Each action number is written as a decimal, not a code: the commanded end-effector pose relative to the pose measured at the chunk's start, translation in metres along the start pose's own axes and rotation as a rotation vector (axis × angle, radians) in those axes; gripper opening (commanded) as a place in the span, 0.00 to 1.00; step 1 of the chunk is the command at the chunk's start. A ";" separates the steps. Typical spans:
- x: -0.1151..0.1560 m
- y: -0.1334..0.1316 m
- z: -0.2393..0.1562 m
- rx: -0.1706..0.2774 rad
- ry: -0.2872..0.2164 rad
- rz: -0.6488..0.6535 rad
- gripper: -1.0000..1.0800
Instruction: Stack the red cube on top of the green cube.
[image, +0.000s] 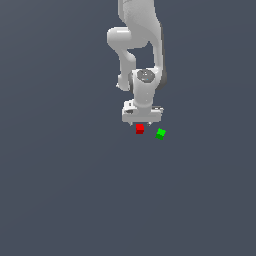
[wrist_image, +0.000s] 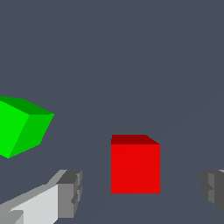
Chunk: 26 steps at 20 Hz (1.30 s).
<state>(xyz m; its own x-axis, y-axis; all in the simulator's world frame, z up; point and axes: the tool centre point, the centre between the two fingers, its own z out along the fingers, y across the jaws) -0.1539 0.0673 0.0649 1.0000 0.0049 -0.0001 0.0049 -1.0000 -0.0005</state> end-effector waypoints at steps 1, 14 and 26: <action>-0.001 0.000 0.007 0.000 -0.001 0.000 0.96; -0.001 0.000 0.045 0.000 0.000 0.000 0.96; -0.001 0.000 0.045 0.000 0.000 0.000 0.00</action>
<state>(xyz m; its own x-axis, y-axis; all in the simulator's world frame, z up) -0.1554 0.0678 0.0203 1.0000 0.0049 -0.0002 0.0049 -1.0000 -0.0002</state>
